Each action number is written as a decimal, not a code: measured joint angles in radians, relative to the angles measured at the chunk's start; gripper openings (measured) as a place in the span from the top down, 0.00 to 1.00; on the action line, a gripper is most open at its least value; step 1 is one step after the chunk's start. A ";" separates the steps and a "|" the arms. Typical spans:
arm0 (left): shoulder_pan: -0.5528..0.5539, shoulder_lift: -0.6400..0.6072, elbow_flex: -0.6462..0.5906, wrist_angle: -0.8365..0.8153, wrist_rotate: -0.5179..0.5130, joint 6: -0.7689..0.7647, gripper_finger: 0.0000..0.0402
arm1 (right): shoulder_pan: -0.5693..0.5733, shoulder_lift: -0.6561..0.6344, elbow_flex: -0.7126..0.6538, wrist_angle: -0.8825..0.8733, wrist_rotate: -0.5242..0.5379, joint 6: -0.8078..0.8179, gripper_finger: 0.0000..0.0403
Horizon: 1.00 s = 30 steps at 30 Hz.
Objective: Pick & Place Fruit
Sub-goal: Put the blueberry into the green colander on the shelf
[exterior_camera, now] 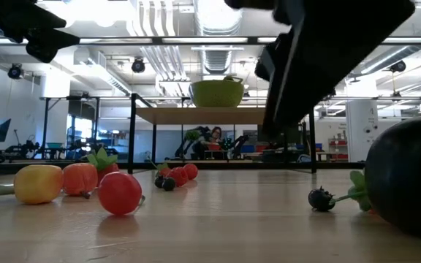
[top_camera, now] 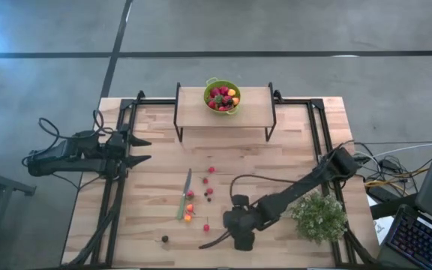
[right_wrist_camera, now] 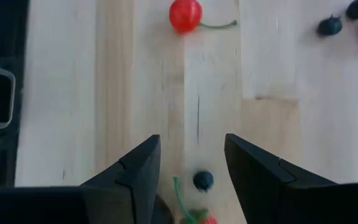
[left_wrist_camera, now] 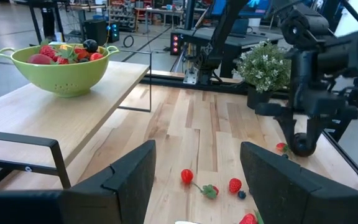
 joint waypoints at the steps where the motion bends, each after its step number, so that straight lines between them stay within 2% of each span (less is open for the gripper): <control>1: 0.000 0.000 0.000 0.000 0.000 0.000 0.40 | 0.000 0.016 0.016 -0.022 0.000 0.013 0.57; 7: 0.000 0.000 0.000 0.000 0.000 0.000 0.40 | 0.000 0.099 0.108 -0.206 0.000 0.109 0.55; 17: 0.000 0.000 0.000 -0.002 0.000 0.000 0.40 | 0.002 0.142 0.123 -0.222 -0.007 0.157 0.51; 30: 0.000 0.000 0.000 -0.003 0.000 0.000 0.40 | 0.018 0.144 0.102 -0.222 -0.009 0.173 0.61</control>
